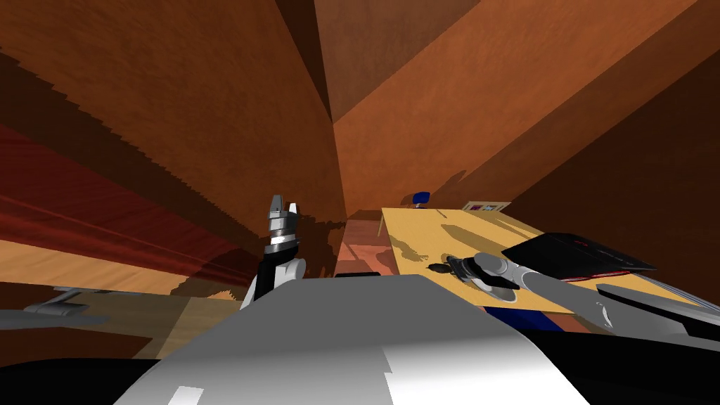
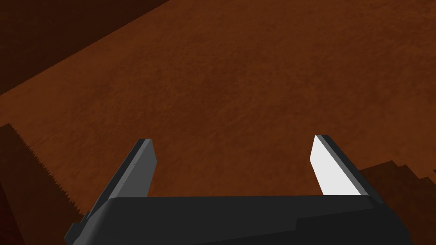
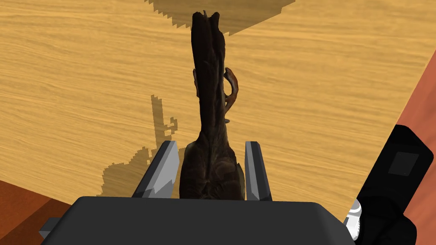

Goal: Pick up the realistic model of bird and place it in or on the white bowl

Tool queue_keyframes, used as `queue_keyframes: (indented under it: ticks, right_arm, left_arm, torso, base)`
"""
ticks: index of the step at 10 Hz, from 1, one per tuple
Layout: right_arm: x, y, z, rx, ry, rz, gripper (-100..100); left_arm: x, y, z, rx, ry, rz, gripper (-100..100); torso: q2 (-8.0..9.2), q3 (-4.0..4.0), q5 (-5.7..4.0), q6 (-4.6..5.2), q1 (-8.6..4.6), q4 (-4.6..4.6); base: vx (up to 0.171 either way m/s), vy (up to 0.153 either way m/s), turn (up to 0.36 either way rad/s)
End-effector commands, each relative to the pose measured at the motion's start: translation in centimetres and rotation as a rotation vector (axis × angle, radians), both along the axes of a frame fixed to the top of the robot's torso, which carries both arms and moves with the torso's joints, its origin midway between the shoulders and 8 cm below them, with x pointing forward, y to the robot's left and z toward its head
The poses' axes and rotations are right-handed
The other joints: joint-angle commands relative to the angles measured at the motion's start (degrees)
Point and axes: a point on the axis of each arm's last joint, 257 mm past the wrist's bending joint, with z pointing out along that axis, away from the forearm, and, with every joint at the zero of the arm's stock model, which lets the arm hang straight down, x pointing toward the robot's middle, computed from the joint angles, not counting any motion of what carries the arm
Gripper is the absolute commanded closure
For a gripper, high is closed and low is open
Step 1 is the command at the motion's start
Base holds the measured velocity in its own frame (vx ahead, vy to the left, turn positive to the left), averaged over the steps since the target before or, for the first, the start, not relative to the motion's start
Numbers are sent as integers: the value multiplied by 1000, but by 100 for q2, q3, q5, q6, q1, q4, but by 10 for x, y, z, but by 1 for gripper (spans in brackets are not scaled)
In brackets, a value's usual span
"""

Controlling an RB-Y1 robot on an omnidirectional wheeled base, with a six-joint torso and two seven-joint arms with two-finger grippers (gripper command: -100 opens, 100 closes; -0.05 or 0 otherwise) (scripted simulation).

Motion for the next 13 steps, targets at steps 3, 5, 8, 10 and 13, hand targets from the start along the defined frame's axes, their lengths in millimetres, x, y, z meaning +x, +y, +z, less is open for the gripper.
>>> queue_keyframes:
  ticks: [3, 5, 8, 10, 13]
  right_arm:
    - [2, -3, 3, -2, -6, -8, 100]
    - [2, -5, 5, -1, -8, -17, 100]
    - [2, -7, 6, 1, -11, -27, 100]
    - [3, -7, 6, 7, -14, -37, 100]
    - [6, -4, 6, 25, -21, -58, 100]
  left_arm:
    - [0, 0, 0, 0, 0, 0, 0]
    - [0, 0, 0, 0, 0, 0, 0]
    - [0, 0, 0, 0, 0, 0, 0]
    - [0, 0, 0, 0, 0, 0, 0]
    - [0, -1, 0, -1, -1, -2, 0]
  torso:
    - [38, 20, 1, 10, 0, 5]
    - [37, 19, 4, 11, 4, 4]
    - [13, 8, 5, 6, 5, 3]
    - [43, 24, 5, 9, 2, 7]
    - [80, 44, 8, -2, 12, 12]
  base:
    - [-105, -2, 15]
    - [-128, 0, 0]
    - [-78, -7, 30]
    - [-176, -17, 66]
    - [-224, -9, 69]
